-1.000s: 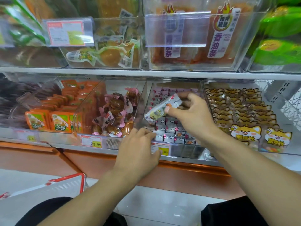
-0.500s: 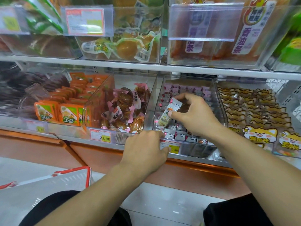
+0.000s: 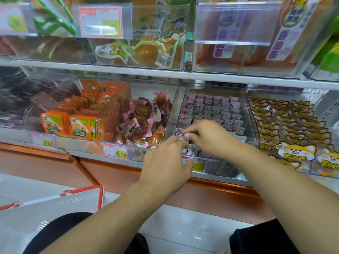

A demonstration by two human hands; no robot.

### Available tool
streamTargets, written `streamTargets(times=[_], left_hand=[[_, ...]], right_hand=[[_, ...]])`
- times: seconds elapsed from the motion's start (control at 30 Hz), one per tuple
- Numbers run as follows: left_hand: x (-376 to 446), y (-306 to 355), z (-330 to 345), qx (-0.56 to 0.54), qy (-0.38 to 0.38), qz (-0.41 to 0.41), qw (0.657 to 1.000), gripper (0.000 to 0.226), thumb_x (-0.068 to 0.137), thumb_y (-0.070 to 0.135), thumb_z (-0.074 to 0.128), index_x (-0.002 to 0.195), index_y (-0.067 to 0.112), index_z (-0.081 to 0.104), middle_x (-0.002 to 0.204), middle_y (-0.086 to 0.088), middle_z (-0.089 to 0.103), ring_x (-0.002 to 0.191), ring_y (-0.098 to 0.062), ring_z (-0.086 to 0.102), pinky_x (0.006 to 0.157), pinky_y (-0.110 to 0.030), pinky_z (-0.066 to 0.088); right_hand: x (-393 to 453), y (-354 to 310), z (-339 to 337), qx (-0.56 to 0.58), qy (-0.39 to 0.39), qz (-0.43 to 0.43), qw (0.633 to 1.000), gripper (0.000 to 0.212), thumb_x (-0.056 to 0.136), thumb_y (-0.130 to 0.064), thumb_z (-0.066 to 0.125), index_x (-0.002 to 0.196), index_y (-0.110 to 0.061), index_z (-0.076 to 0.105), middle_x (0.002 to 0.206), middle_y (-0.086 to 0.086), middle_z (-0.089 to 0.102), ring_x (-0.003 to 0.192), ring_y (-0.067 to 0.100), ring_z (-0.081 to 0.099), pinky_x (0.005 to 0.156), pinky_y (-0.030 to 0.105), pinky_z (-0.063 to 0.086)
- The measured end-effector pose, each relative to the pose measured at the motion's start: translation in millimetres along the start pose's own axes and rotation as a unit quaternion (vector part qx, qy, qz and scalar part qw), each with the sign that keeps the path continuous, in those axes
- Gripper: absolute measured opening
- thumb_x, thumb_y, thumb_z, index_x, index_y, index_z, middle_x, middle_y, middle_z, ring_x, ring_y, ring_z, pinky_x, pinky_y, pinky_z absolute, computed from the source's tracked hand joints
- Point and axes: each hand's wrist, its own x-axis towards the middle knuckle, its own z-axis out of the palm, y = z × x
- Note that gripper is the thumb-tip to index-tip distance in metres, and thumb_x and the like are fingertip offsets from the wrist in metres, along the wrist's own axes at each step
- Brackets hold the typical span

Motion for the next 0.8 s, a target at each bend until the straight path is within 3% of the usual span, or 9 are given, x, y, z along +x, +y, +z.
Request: streamTargets(times=[0.13,0.27,0.4,0.5,0.6,0.67,0.7,0.77,0.8], left_hand=[[1.8,1.7,3.8,0.003,-0.004,0.019,1.000,0.061,0.089,0.053,0.064,0.143,0.030,0.048,0.149,0.015,0.047,0.123,-0.017,0.059,0.093,-0.035,0.050],[5.2,-0.2,10.1,0.056,-0.063,0.013,0.996,0.081,0.089,0.064,0.056,0.157,0.030,0.026,0.166,0.015,0.018,0.131,-0.020,0.055,0.098,-0.039,0.048],[7.0,0.1,11.5,0.089,-0.094,0.021,0.991,0.081,0.089,0.065,0.056,0.156,0.029,0.026,0.164,0.012,0.023,0.131,-0.024,0.055,0.100,-0.042,0.049],[7.9,1.2,9.8,0.101,-0.099,0.024,0.990,0.080,0.090,0.063,0.057,0.155,0.027,0.027,0.163,0.011,0.025,0.129,-0.024,0.057,0.099,-0.043,0.051],[6.5,3.0,7.6,0.111,-0.104,0.022,0.988,0.080,0.091,0.062,0.057,0.156,0.027,0.025,0.166,0.010,0.018,0.128,-0.023,0.058,0.099,-0.041,0.050],[6.1,3.6,6.0,0.115,-0.100,0.022,0.988,0.079,0.091,0.061,0.057,0.156,0.029,0.026,0.167,0.010,0.014,0.124,-0.023,0.061,0.096,-0.040,0.050],[6.3,3.5,5.2,0.114,-0.094,0.023,0.989,0.078,0.091,0.061,0.057,0.156,0.030,0.027,0.167,0.011,0.014,0.122,-0.023,0.062,0.095,-0.040,0.050],[7.5,3.0,3.3,0.109,-0.079,0.029,0.990,0.075,0.091,0.060,0.058,0.154,0.031,0.031,0.166,0.011,0.017,0.120,-0.022,0.063,0.093,-0.041,0.052],[8.2,2.9,2.3,0.106,-0.071,0.034,0.991,0.073,0.091,0.060,0.058,0.153,0.031,0.033,0.165,0.012,0.021,0.120,-0.021,0.062,0.093,-0.041,0.052]], right_hand=[[10.2,2.7,-0.2,-0.010,0.096,0.033,0.995,0.021,0.095,-0.032,0.068,0.115,-0.031,0.075,0.119,-0.005,0.074,0.108,0.017,0.067,0.093,0.035,0.055],[19.4,3.4,9.3,-0.069,0.056,0.042,0.995,0.024,0.094,-0.034,0.067,0.116,-0.028,0.074,0.117,0.002,0.072,0.102,0.023,0.067,0.085,0.034,0.056],[26.2,3.2,12.1,-0.029,0.053,0.072,0.996,0.010,0.093,-0.031,0.068,0.094,-0.025,0.076,0.095,-0.001,0.074,0.084,0.019,0.067,0.075,0.032,0.056],[24.7,1.8,5.1,0.064,0.129,0.083,0.986,0.008,0.096,-0.030,0.061,0.092,-0.024,0.065,0.085,-0.003,0.070,0.079,0.021,0.065,0.067,0.033,0.053],[16.4,2.1,-9.9,0.155,0.258,0.069,0.951,0.005,0.098,-0.026,0.060,0.093,-0.026,0.060,0.083,-0.011,0.067,0.074,0.008,0.063,0.063,0.026,0.046],[4.3,2.1,-22.2,0.235,0.329,0.065,0.913,0.010,0.099,-0.027,0.061,0.090,-0.029,0.061,0.079,-0.017,0.066,0.067,-0.007,0.060,0.054,0.010,0.039],[-2.4,3.1,-27.8,0.264,0.354,0.069,0.895,0.011,0.099,-0.029,0.063,0.088,-0.030,0.061,0.078,-0.016,0.066,0.065,-0.010,0.059,0.053,0.008,0.039],[-14.2,8.0,-34.9,0.296,0.376,0.090,0.874,0.010,0.099,-0.034,0.063,0.089,-0.030,0.062,0.081,-0.013,0.068,0.068,-0.007,0.061,0.058,0.011,0.046],[-19.4,10.5,-37.1,0.310,0.375,0.107,0.867,0.010,0.098,-0.036,0.063,0.092,-0.029,0.064,0.085,-0.009,0.070,0.074,-0.002,0.066,0.066,0.022,0.055]])
